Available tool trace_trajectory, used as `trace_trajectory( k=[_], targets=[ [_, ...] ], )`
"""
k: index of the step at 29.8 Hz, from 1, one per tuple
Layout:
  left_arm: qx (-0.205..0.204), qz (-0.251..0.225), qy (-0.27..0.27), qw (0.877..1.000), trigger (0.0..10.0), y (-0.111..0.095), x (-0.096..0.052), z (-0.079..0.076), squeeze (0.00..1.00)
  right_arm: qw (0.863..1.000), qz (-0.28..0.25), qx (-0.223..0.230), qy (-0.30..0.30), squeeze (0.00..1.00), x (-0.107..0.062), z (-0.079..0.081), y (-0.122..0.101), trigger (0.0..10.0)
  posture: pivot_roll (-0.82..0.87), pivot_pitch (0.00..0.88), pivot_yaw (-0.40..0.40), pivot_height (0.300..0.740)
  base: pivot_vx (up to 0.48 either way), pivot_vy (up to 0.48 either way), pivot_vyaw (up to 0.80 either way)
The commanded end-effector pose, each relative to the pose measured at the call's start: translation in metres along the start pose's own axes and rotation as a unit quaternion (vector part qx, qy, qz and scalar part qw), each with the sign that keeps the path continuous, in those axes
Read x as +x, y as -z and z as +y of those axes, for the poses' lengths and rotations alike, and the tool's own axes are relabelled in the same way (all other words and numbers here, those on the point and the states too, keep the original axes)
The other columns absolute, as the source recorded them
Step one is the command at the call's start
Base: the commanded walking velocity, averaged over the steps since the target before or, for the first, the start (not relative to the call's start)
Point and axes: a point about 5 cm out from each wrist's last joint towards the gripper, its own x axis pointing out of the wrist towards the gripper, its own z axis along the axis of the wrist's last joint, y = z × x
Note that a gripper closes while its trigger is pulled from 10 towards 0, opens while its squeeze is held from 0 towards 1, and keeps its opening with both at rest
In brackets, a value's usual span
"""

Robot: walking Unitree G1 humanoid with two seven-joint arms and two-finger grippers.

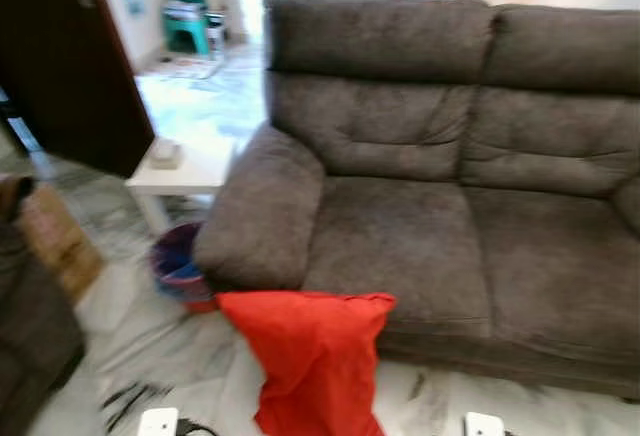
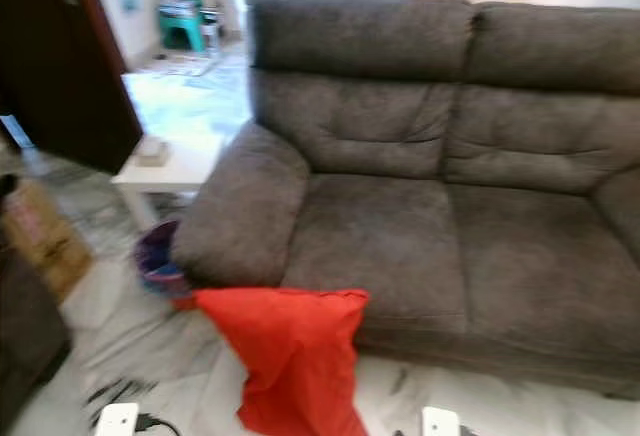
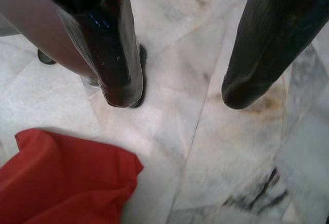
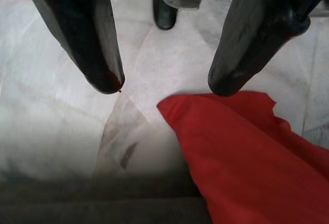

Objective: Move the pillow to the sofa from floor

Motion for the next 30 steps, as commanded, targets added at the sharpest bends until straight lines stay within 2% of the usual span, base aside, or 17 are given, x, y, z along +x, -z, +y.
trace_trajectory(
  k=[1, 3, 4, 7, 8, 9, 12, 13, 14, 15, 18, 19, 21, 23, 27, 30],
  targets=[
    [0.004, -0.005, -0.005, 1.000, 10.0, -0.001, -0.001, 0.006, 0.00, 1.000, -0.010, 0.018, -0.008, 0.00, 0.002, 0.007, -0.004, 10.0, -0.04, 0.045, -0.011, 0.740, 0.000, 0.000, 0.00],
    [0.009, -0.019, -0.007, 1.000, 10.0, -0.006, 0.000, 0.006, 0.00, 1.000, -0.017, 0.022, -0.005, 0.00, 0.002, 0.006, -0.006, 10.0, -0.05, 0.047, -0.012, 0.740, 0.000, 0.000, 0.00],
    [0.016, -0.054, -0.008, 0.998, 10.0, -0.020, 0.002, 0.004, 0.00, 0.998, -0.040, 0.038, -0.004, 0.00, 0.002, 0.005, -0.013, 10.0, -0.04, 0.048, -0.012, 0.740, 0.000, 0.000, 0.00],
    [0.026, -0.077, -0.009, 0.997, 10.0, -0.030, 0.003, 0.001, 0.00, 0.997, -0.058, 0.048, -0.005, 0.00, 0.003, 0.004, -0.020, 10.0, -0.03, 0.047, -0.012, 0.740, 0.000, 0.000, 0.00],
    [0.030, -0.097, -0.010, 0.995, 10.0, -0.039, 0.004, 0.000, 0.00, 0.996, -0.077, 0.048, -0.007, 0.00, 0.003, 0.003, -0.027, 10.0, -0.03, 0.048, -0.010, 0.740, 0.000, 0.000, 0.00],
    [0.037, -0.141, -0.006, 0.989, 10.0, -0.059, 0.004, -0.003, 0.00, 0.992, -0.120, 0.048, -0.007, 0.00, 0.004, 0.000, -0.044, 10.0, -0.04, 0.049, -0.010, 0.740, 0.000, 0.000, 0.00],
    [0.045, -0.181, 0.002, 0.983, 10.0, -0.077, 0.004, -0.007, 0.00, 0.986, -0.157, 0.046, -0.003, 0.00, 0.003, -0.003, -0.058, 10.0, -0.04, 0.048, -0.005, 0.740, 0.000, 0.000, 0.00],
    [0.048, -0.205, 0.007, 0.977, 10.0, -0.088, 0.003, -0.010, 0.00, 0.981, -0.185, 0.050, -0.002, 0.00, 0.002, -0.006, -0.067, 10.0, -0.04, 0.045, -0.002, 0.740, 0.000, 0.000, 0.00],
    [0.067, -0.258, 0.020, 0.964, 10.0, -0.108, 0.000, -0.015, 0.00, 0.969, -0.236, 0.069, 0.003, 0.00, -0.002, -0.015, -0.083, 10.0, -0.04, 0.045, 0.004, 0.740, 0.000, 0.000, 0.00],
    [0.067, -0.258, 0.020, 0.964, 10.0, -0.108, 0.000, -0.015, 0.00, 0.969, -0.236, 0.069, 0.003, 0.00, -0.002, -0.015, -0.083, 10.0, -0.04, 0.045, 0.004, 0.740, 0.000, 0.000, 0.00],
    [0.079, -0.321, 0.030, 0.943, 10.0, -0.125, -0.008, -0.019, 0.00, 0.955, -0.285, 0.079, 0.007, 0.00, -0.007, -0.023, -0.097, 10.0, -0.05, 0.039, 0.016, 0.740, 0.000, 0.000, 0.00],
    [0.079, -0.352, 0.034, 0.932, 10.0, -0.129, -0.015, -0.019, 0.00, 0.949, -0.306, 0.075, 0.010, 0.00, -0.011, -0.027, -0.100, 10.0, -0.06, 0.033, 0.017, 0.740, 0.000, 0.000, 0.00],
    [0.079, -0.360, 0.035, 0.929, 10.0, -0.128, -0.018, -0.020, 0.00, 0.947, -0.312, 0.073, 0.013, 0.00, -0.013, -0.028, -0.100, 10.0, -0.06, 0.033, 0.017, 0.740, 0.000, 0.000, 0.00],
    [0.085, -0.387, 0.035, 0.918, 10.0, -0.123, -0.028, -0.018, 0.00, 0.937, -0.343, 0.071, 0.007, 0.00, -0.020, -0.029, -0.099, 10.0, -0.05, 0.032, 0.015, 0.740, 0.000, 0.000, 0.00],
    [0.088, -0.397, 0.037, 0.913, 10.0, -0.120, -0.034, -0.018, 0.00, 0.931, -0.359, 0.072, 0.002, 0.00, -0.024, -0.026, -0.098, 10.0, -0.04, 0.031, 0.010, 0.740, 0.000, 0.000, 0.00],
    [0.094, -0.400, 0.045, 0.910, 10.0, -0.117, -0.038, -0.021, 0.00, 0.926, -0.370, 0.074, -0.014, 0.00, -0.026, -0.019, -0.100, 10.0, -0.04, 0.024, 0.011, 0.740, 0.000, 0.000, 0.00]
  ],
)
